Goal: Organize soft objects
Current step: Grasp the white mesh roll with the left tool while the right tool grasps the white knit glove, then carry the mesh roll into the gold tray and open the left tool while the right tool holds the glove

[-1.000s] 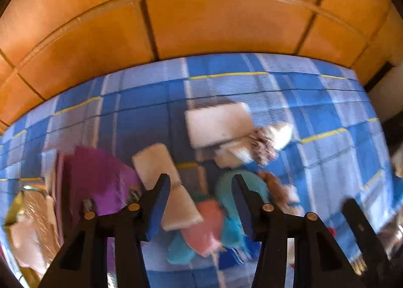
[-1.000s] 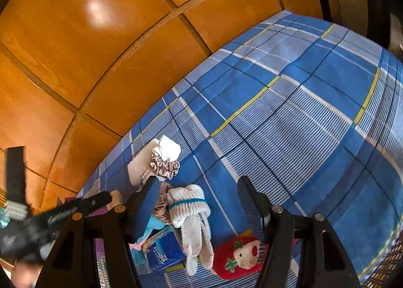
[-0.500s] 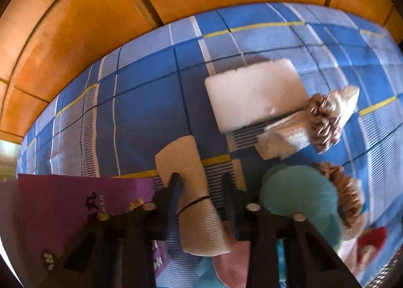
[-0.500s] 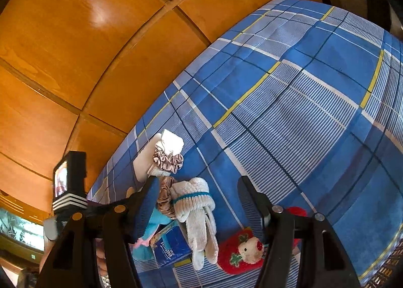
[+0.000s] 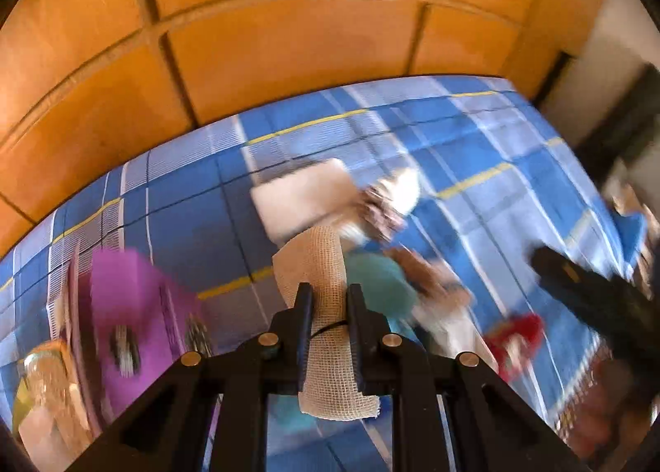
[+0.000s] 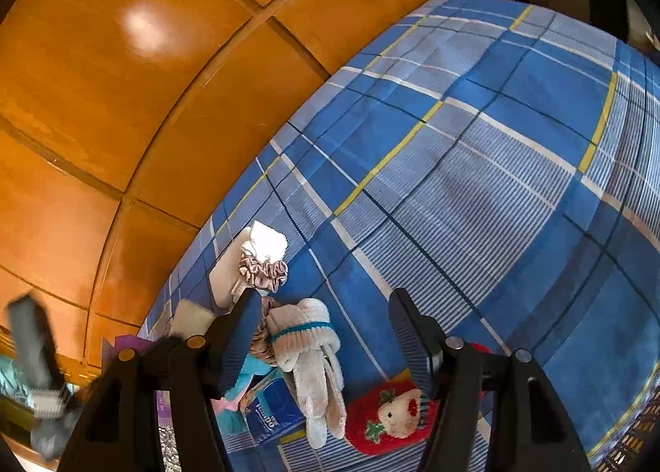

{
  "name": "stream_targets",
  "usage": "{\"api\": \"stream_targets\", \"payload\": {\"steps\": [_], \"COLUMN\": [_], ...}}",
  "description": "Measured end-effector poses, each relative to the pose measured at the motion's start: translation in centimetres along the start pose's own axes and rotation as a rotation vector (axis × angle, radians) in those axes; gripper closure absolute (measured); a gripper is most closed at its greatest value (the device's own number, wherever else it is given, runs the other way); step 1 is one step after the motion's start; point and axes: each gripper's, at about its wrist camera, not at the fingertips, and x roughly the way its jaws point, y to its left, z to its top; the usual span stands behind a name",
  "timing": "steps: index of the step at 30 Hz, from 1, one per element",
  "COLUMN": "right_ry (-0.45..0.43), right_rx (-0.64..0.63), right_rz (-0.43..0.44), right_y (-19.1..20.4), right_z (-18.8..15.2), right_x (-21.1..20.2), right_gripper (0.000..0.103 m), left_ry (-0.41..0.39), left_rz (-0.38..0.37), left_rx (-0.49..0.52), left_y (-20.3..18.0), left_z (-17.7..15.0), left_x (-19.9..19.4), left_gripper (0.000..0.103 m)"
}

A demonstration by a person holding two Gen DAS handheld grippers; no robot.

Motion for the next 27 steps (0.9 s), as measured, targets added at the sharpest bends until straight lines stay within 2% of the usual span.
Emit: {"api": "stream_targets", "payload": {"steps": [3,6,10,13,14,15,18,21,23,25,27], "right_ry": [0.008,0.036,0.08,0.12,0.138,0.155,0.195,0.208,0.215,0.238,0.275], "right_rx": [0.01,-0.012,-0.054,-0.099,-0.122,-0.147,-0.233,-0.364,-0.405,-0.44,-0.451], "right_rz": [-0.004,-0.005,-0.008,-0.008,-0.017,-0.025,-0.062,-0.183,-0.204,-0.184,-0.202], "right_y": [-0.3,0.1,0.9,1.6,2.1,2.4,3.8,5.1,5.5,6.0,5.9], "right_z": [0.1,-0.1,-0.5,-1.0,-1.2,-1.4,-2.2,-3.4,-3.8,-4.1,-4.6], "right_x": [0.2,0.7,1.6,2.4,2.9,3.3,4.5,5.8,6.3,6.9,7.6], "right_gripper": [0.038,0.038,0.038,0.038,0.038,0.038,0.038,0.039,0.051,0.056,0.059], "left_ry": [-0.011,0.011,0.047,0.075,0.084,0.058,0.059,0.084,0.064,0.058,0.049], "left_rz": [-0.062,-0.101,-0.104,-0.093,-0.093,-0.09,-0.13,-0.118,-0.132,-0.154,-0.149], "left_rx": [0.048,0.087,0.107,0.071,0.064,0.049,-0.001,-0.024,-0.039,-0.056,-0.049], "left_y": [-1.3,-2.0,-1.9,-0.8,-0.4,-0.1,0.6,0.8,1.0,1.3,1.3], "left_z": [-3.6,-7.8,-12.5,-14.8,-15.3,-15.7,-16.0,-16.6,-17.0,-17.3,-17.6], "left_x": [-2.0,-3.2,-3.1,-2.0,-1.4,-1.2,-0.5,0.5,0.5,0.7,0.6], "left_gripper": [0.087,0.087,0.087,0.087,0.086,0.086,0.078,0.074,0.075,0.076,0.079]}}
